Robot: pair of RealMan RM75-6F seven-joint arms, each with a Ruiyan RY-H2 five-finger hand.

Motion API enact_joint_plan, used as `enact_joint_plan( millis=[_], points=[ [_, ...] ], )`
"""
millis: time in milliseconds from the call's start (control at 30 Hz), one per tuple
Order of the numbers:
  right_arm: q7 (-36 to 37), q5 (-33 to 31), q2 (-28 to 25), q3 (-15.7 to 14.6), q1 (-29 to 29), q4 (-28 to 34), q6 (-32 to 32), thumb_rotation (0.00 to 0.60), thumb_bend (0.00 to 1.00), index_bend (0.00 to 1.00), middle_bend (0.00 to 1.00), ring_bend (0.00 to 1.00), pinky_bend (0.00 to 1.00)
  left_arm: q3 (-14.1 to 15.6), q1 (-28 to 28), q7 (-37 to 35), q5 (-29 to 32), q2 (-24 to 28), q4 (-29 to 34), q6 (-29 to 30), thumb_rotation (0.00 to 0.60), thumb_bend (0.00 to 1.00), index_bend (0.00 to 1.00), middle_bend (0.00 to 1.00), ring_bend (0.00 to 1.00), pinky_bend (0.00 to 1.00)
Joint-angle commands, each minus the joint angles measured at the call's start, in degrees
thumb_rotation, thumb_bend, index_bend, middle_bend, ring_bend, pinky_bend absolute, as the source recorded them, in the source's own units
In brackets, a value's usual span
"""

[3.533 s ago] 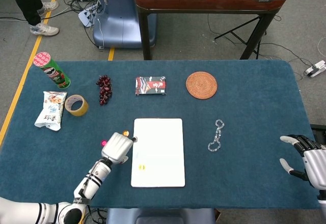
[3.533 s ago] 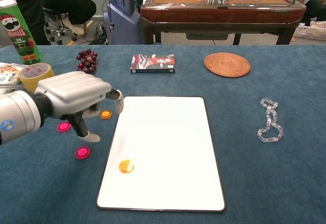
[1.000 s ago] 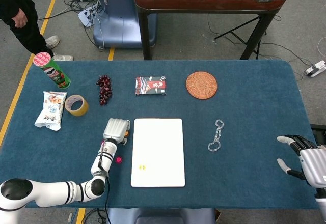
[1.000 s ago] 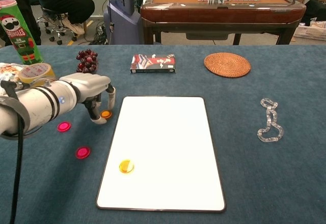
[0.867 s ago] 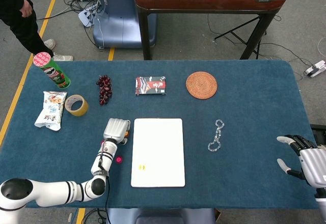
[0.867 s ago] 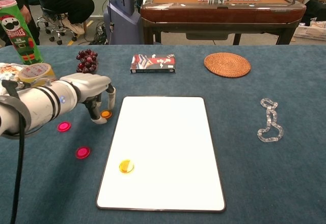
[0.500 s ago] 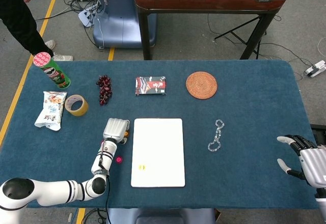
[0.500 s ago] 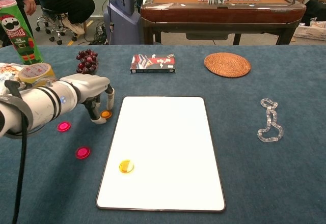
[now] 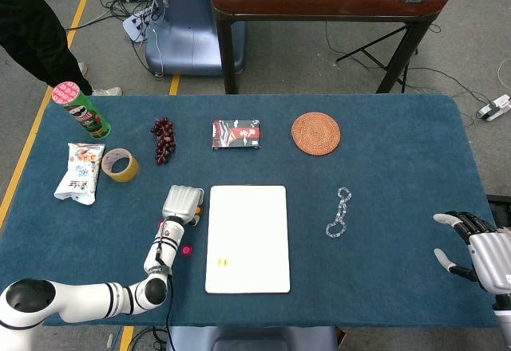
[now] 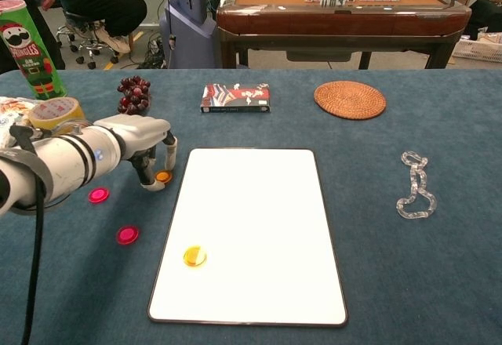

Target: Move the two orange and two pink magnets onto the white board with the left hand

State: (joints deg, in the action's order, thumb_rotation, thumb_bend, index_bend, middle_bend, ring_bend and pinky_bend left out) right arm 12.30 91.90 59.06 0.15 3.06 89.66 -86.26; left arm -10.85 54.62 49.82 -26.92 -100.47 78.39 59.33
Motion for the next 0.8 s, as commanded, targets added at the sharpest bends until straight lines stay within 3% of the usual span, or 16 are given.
enact_joint_plan(
  millis=[33, 367, 800],
  points=[
    [0.0, 0.0, 0.0, 0.0, 0.0, 0.0, 0.0, 0.600, 0.26, 0.28, 0.29, 0.23, 0.33, 0.0, 0.0, 0.0, 0.0, -0.1, 0.0, 0.1, 0.600, 0.31, 0.59, 1.00, 1.00, 1.00],
    [0.2, 0.1, -0.1, 0.0, -0.1, 0.0, -0.3, 0.600, 0.26, 0.28, 0.29, 0.23, 0.33, 0.6, 0.0, 0.7, -2.2, 1.1, 3.6, 2.1, 0.600, 0.32, 0.59, 1.00, 1.00, 1.00],
    [0.0, 1.0, -0.2, -0.3, -0.4, 0.2, -1.1, 0.600, 0.26, 0.28, 0.29, 0.23, 0.33, 5.7, -2.1, 2.2, -11.8, 4.7, 18.8, 8.1, 0.600, 0.32, 0.59, 1.00, 1.00, 1.00]
  ],
)
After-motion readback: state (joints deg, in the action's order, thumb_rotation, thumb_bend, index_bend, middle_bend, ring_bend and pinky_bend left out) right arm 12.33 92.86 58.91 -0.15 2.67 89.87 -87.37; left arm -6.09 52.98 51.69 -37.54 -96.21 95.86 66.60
